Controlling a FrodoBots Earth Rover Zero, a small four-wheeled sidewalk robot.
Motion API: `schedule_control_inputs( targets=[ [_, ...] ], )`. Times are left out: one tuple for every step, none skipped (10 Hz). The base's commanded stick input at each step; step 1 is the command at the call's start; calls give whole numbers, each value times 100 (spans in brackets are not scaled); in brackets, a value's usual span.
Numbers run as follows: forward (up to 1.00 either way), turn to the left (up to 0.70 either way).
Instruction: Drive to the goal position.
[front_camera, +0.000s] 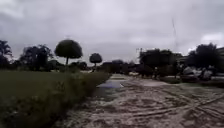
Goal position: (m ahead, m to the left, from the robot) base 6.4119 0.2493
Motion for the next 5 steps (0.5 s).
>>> schedule_control_inputs(
  targets=[
    [50,0],
    [50,0],
    [50,0],
    [50,0],
    [50,0]
  ],
)
